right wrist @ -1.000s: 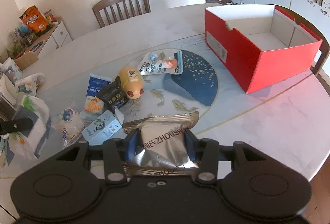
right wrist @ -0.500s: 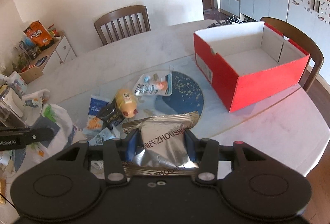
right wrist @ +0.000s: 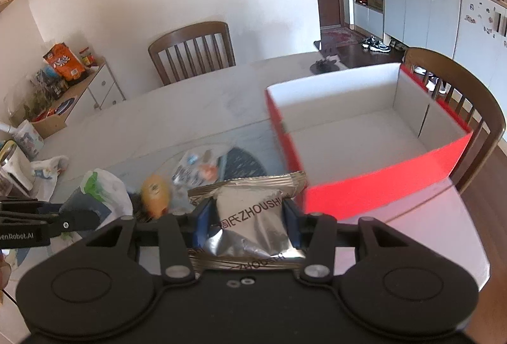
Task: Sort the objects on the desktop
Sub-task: 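Carry both held bags up and over into the red shoebox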
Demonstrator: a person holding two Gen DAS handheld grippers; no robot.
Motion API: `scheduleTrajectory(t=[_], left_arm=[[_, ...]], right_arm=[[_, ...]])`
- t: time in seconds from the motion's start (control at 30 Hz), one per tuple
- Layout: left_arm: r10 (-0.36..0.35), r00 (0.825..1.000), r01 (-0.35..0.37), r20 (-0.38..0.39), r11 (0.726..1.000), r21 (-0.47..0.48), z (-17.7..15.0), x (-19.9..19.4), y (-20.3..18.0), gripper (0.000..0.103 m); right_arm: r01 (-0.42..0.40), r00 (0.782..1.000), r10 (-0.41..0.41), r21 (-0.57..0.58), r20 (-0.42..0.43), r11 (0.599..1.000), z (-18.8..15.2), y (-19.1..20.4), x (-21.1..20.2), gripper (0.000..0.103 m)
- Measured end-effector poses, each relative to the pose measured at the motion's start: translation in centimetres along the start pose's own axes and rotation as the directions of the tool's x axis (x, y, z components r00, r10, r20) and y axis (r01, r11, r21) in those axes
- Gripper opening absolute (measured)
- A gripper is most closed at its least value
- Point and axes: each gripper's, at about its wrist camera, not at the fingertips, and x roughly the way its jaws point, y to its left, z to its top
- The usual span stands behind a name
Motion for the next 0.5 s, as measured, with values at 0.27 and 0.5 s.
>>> scheduleTrajectory(t=[0.27, 0.5], left_arm=[[-0.021, 1.000, 0.021, 0.001, 0.999, 0.050, 3.5, 3.9, -6.1, 0.031], [-0.026, 1.000, 0.026, -0.009, 0.998, 0.056, 5.8, 7.0, -10.0, 0.031]], right_arm=[[-0.001, 1.000, 0.001, -0.004, 0.019, 1.000, 2.4, -5.5, 0.6, 0.046], [0.005, 1.000, -0.005, -0.009, 0.019, 1.000, 3.5, -9.6, 1.4, 0.046]])
